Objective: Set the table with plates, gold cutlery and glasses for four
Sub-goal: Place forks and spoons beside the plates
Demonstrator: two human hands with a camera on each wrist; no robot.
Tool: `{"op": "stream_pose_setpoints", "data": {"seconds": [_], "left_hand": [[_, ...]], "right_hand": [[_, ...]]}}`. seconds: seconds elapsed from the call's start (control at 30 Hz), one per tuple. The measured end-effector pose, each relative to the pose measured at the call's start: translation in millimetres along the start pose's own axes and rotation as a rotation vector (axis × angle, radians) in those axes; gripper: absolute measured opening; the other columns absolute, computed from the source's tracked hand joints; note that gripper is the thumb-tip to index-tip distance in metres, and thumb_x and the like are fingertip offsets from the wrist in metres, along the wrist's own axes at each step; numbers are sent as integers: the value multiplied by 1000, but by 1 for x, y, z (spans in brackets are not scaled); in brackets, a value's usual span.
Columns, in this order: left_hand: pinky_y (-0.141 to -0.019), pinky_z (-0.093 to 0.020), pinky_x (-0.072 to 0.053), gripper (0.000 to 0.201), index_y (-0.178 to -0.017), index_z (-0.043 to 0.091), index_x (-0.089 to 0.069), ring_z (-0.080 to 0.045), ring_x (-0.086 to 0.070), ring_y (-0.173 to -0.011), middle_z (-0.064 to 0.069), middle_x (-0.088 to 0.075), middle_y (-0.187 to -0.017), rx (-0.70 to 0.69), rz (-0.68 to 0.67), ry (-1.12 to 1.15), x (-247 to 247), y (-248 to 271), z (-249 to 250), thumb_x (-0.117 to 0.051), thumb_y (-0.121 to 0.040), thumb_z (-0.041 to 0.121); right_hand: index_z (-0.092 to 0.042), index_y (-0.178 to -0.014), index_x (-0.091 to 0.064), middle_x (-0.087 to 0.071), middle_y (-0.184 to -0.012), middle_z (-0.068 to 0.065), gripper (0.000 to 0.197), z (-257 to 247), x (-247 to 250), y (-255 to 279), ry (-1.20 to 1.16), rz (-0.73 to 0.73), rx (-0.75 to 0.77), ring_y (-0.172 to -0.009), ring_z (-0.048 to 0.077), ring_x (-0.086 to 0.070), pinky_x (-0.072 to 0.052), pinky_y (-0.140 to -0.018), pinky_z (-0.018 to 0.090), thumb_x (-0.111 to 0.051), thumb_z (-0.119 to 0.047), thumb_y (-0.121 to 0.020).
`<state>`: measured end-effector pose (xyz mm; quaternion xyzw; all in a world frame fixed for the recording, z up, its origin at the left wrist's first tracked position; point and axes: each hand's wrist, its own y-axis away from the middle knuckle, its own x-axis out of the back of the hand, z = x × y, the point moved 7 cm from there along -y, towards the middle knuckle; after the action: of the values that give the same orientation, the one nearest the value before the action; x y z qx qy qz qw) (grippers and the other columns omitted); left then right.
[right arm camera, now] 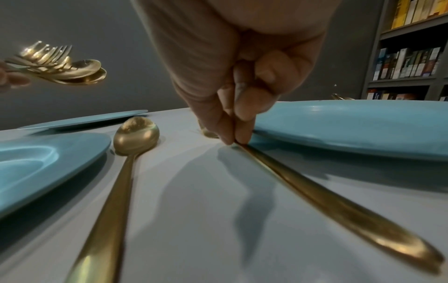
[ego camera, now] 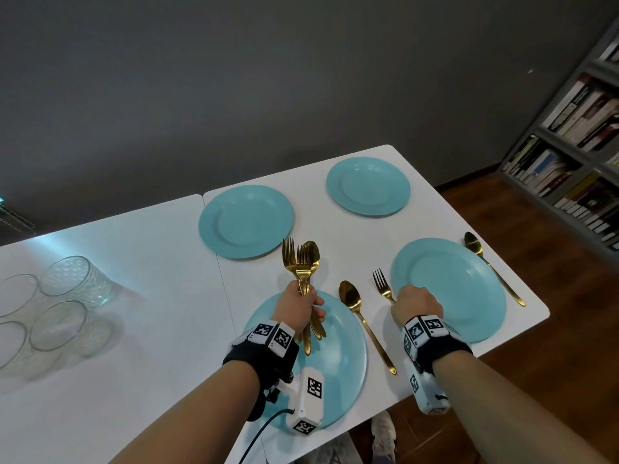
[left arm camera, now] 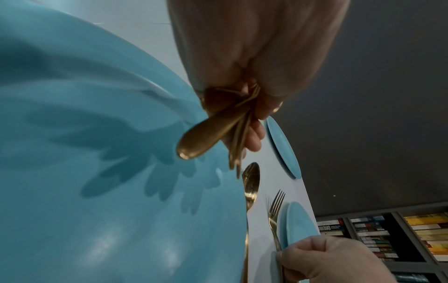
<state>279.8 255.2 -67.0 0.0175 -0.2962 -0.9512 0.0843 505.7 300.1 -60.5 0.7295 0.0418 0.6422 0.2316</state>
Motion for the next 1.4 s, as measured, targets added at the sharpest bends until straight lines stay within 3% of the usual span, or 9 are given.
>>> {"op": "stream_pose_setpoints", "data": {"seconds": [0.2,0.33,0.5,0.67,0.73,0.93,1.07,1.2,1.4], "left_hand": [[-62,-35,-52,13,-88,17,-43,-19,-53,-55,-8,-58,-77,12,-24,43,-1,4,-2,-39,-98,9],[-56,-31,-49,5,-95,12,-42,-17,-52,-54,-7,-57,-74,-46,-27,22,0,10,0,-41,-98,8],[-56,-31,-51,9,-98,9,-42,-16,-53,-53,-6,-58,-72,-126,-32,-17,4,20,3,-51,-95,11],[-65,-36,-54,14,-92,16,-44,-15,-56,-54,-7,-60,-77,-150,-39,-11,6,28,10,-51,-93,4],[-66,-36,-54,16,-91,16,-44,-15,-57,-55,-7,-60,-76,-153,-33,-8,4,30,13,-52,-92,2],[-60,-33,-53,22,-87,14,-42,-16,-57,-52,-10,-58,-75,-129,-11,78,-12,29,23,-53,-90,-4],[-69,-39,-53,15,-91,14,-46,-22,-58,-60,-11,-61,-76,-113,13,150,-24,24,32,-45,-94,-2],[-64,-34,-54,12,-94,9,-47,-23,-60,-62,-12,-62,-77,-123,61,236,-31,24,40,-39,-97,0],[-73,-40,-55,12,-95,12,-48,-25,-63,-67,-12,-64,-81,-75,164,240,-23,19,34,-39,-98,3]], "right_hand": [[-13,-100,-67,-67,-104,7,20,-22,12,9,-127,-13,89,-90,23,-60,-47,-74,27,-52,-16,-88],[-22,-80,-70,-70,-87,-2,8,-61,20,26,-429,-77,270,-83,17,-64,-55,-80,29,-64,-26,-82],[-20,-85,-73,-64,-74,-7,9,-104,27,61,-653,-250,382,-57,8,-53,-44,-50,18,-70,-27,-82],[-20,-84,-72,-66,-74,-4,8,-117,26,70,-668,-304,393,-56,9,-51,-41,-48,20,-70,-27,-81],[-22,-73,-69,-67,-71,-1,11,-117,26,67,-648,-321,377,-55,10,-52,-40,-46,19,-72,-31,-80],[-17,-61,-63,-55,-52,1,21,-116,39,47,-564,-391,369,-42,11,-45,-37,-42,20,-72,-25,-79],[-18,-62,-62,-56,-55,2,22,-112,50,33,-533,-412,387,-47,12,-48,-37,-45,21,-69,-25,-82],[-18,-67,-61,-65,-74,6,19,-114,55,21,-564,-422,432,-58,17,-54,-40,-48,24,-66,-25,-84],[-19,-71,-60,-65,-74,-2,18,-126,68,18,-684,-366,492,-51,12,-50,-38,-46,23,-61,-21,-89]]}}
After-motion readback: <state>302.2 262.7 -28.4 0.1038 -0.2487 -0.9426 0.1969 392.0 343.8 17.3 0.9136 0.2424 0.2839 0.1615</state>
